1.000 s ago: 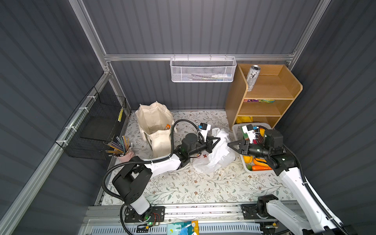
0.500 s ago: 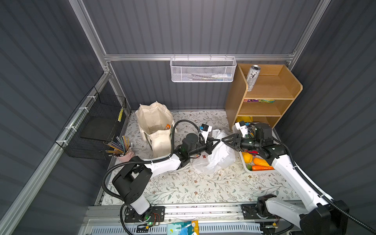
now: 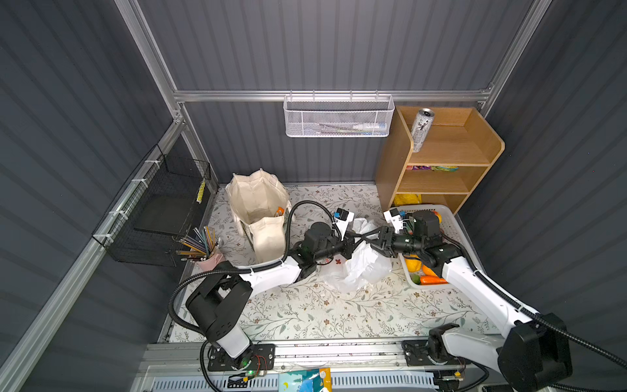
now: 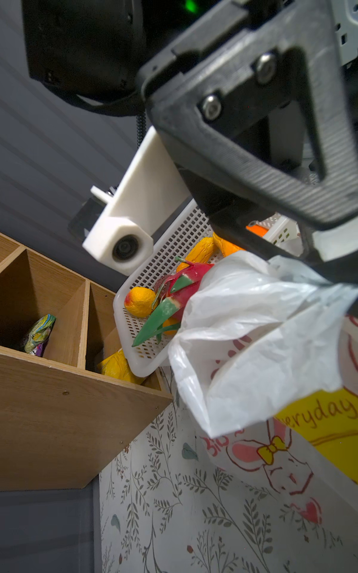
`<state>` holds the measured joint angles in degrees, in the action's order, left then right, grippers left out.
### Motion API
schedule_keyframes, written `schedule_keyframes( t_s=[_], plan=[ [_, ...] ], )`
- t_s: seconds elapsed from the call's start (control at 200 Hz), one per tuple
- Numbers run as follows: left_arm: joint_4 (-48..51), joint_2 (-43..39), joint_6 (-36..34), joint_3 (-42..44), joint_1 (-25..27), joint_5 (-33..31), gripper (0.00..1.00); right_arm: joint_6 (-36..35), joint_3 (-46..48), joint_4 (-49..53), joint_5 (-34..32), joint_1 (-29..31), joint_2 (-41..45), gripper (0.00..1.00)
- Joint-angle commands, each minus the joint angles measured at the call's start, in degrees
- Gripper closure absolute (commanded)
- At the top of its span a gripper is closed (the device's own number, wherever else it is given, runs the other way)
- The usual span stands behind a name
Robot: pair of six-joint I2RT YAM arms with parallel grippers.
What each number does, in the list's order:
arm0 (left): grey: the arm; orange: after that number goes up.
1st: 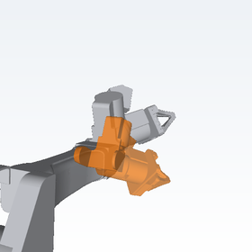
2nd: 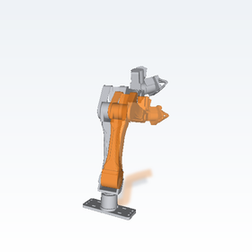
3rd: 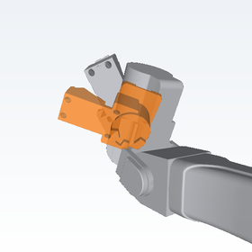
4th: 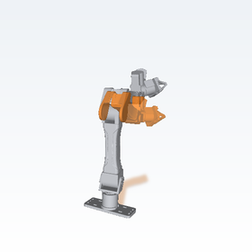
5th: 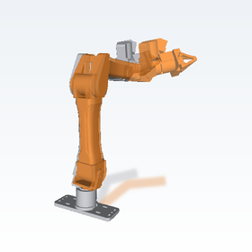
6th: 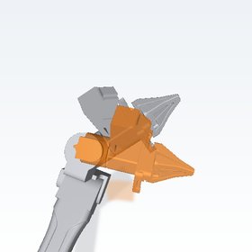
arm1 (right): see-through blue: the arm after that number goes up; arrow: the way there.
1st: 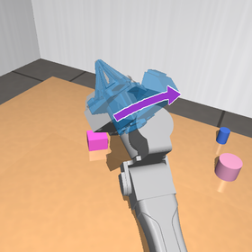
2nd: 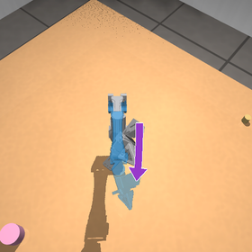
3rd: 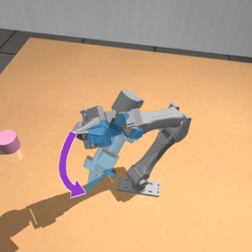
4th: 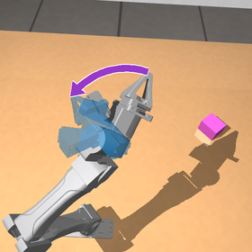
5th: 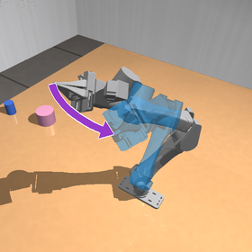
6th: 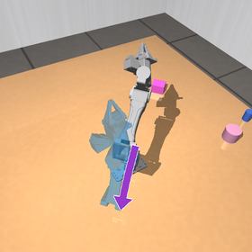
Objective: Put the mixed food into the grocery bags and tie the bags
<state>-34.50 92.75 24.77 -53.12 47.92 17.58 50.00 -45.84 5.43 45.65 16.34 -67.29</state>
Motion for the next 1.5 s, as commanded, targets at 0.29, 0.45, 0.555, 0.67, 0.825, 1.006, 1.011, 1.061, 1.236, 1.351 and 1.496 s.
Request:
schedule_keyframes(
  t_s=[0.29, 0.45, 0.555, 0.67, 0.825, 1.006, 1.011, 1.061, 1.236, 1.351, 1.496],
  plan=[
    [-1.4, -0.9, -1.1, -2.0, 0.1, 10.5, 0.92, 7.7, 0.3, -12.4, 0.2, 0.4, -4.8, 0.38],
    [0.7, 0.5, -1.7, -3.5, 0.4, 14.1, 0.66, 10.3, 0.2, -16.8, 2.4, 0.4, -6.7, 0.49],
    [-0.1, 0.6, -1.3, -2.9, 0.5, 14.5, 0.51, 11.1, 0.8, -18.5, 3.0, 0.4, -7.2, 0.75],
    [-0.9, -1.6, -1.0, -0.5, 0.4, 12.3, 0.39, 10.1, 1.3, -17.9, 3.2, 0.3, -6.9, 0.99],
    [-2.8, -7.5, 0.5, 4.1, -0.6, 5.8, 0.30, 9.4, 2.6, -17.5, 3.5, -0.4, -6.2, 1.00],
    [-1.0, -14.8, 2.8, 9.5, -5.1, -8.9, 0.23, 8.0, 4.1, -17.4, 4.7, -1.6, -4.1, 1.00],
    [-0.7, -14.7, 2.7, 9.4, -5.2, -9.1, 0.23, 8.0, 4.0, -17.4, 4.7, -1.6, -4.1, 1.00],
    [2.7, -14.4, 1.3, 8.1, -5.6, -9.6, 0.22, 7.3, 4.2, -17.4, 5.4, -1.8, -3.5, 1.00],
    [2.3, -8.7, 1.4, 4.5, -5.6, -4.8, 0.20, 5.6, 4.3, -16.6, 7.0, -1.8, -2.3, 0.99],
    [-2.1, -4.2, 3.5, 3.0, -5.6, -1.6, 0.19, 5.8, 4.9, -18.0, 8.0, -1.8, -1.9, 0.96],
    [-4.3, 1.0, 4.8, -0.1, -4.8, 2.8, 0.19, 6.4, 6.1, -21.1, 9.3, -2.0, -0.7, 0.78]
  ],
)
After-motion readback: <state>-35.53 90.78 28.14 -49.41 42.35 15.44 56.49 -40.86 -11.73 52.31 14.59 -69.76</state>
